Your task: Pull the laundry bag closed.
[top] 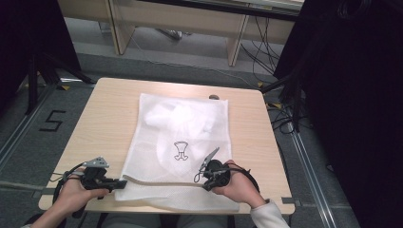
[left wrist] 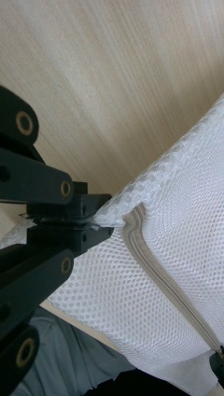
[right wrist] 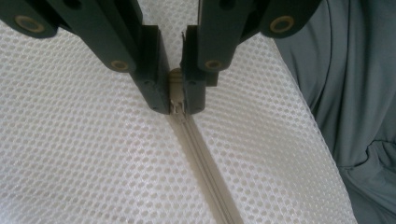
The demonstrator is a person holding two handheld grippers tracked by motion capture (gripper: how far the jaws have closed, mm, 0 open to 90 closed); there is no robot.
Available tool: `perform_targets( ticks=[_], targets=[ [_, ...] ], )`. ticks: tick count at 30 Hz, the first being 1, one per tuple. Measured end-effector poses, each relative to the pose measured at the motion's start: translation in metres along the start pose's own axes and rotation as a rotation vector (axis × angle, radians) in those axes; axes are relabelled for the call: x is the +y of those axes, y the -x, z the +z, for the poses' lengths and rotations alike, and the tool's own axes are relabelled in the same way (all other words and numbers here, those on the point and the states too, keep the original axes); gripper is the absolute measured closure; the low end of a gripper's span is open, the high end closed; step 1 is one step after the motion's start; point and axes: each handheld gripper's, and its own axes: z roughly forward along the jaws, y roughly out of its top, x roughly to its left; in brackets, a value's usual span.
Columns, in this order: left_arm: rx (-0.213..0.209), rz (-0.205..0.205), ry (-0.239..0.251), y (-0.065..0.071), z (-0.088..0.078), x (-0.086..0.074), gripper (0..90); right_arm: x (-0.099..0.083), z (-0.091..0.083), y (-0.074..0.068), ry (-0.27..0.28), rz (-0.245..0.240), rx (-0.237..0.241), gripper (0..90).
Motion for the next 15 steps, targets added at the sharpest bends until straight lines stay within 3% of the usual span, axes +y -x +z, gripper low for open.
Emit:
perform_targets(
  ticks=[15],
  targets=[
    [0.007, -0.004, 0.021, 0.0003, 0.0002, -0.0009, 86.4, -0.0092, -0.0029, 0.0047, 0.003, 0.019, 0.004, 82.3]
  ],
)
